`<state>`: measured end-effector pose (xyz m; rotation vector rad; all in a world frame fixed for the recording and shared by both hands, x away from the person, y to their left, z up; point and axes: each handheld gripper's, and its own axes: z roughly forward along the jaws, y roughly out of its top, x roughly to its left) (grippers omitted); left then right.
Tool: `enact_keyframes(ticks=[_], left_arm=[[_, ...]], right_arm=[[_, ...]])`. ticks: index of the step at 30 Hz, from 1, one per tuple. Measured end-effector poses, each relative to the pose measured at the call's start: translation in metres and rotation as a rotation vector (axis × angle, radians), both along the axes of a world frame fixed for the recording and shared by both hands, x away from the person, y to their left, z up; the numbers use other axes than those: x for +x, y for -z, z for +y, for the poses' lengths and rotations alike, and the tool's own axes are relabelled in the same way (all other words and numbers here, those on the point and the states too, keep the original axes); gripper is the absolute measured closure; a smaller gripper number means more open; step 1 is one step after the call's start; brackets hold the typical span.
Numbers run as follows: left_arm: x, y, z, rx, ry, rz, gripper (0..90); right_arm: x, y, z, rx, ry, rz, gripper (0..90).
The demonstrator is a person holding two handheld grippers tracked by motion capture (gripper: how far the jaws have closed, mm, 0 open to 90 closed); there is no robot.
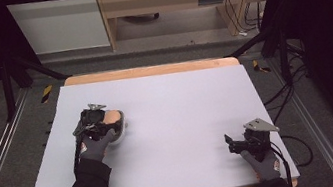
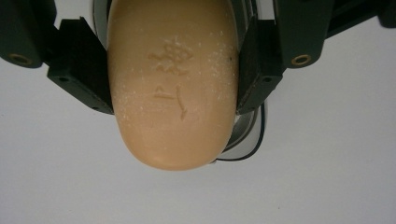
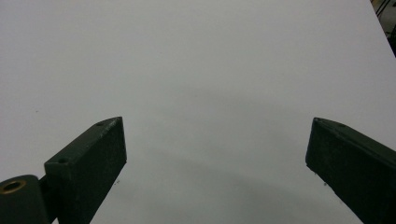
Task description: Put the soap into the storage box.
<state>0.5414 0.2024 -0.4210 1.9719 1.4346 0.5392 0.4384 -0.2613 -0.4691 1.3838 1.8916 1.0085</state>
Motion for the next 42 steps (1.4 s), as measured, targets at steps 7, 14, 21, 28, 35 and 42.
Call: enact_keyframes(ticks=[7,14,21,28,35,42], left_arm=[[0.000,0.004,0.000,-0.007,-0.001,0.003,31.9],[0.000,0.004,0.000,-0.003,0.000,0.004,31.8],[0.000,0.006,-0.001,0.000,-0.002,-0.012,29.8],[-0.001,0.006,0.000,-0.002,-0.008,-0.021,29.0],[-0.003,0.004,-0.002,-0.005,0.006,-0.025,27.9],[-0.013,-0.012,-0.010,-0.033,0.070,-0.061,26.2]], right_arm=[[0.000,0.000,0.000,-0.003,0.000,-0.002,5.4],[0.000,0.000,0.000,-0.005,0.000,-0.004,5.3],[0.000,0.000,0.000,-0.006,-0.001,-0.004,5.4],[0.000,0.000,0.000,-0.003,0.000,-0.002,5.4],[0.000,0.000,0.000,-0.003,0.001,-0.002,5.4],[0.000,0.000,0.000,-0.004,0.003,-0.002,5.4]])
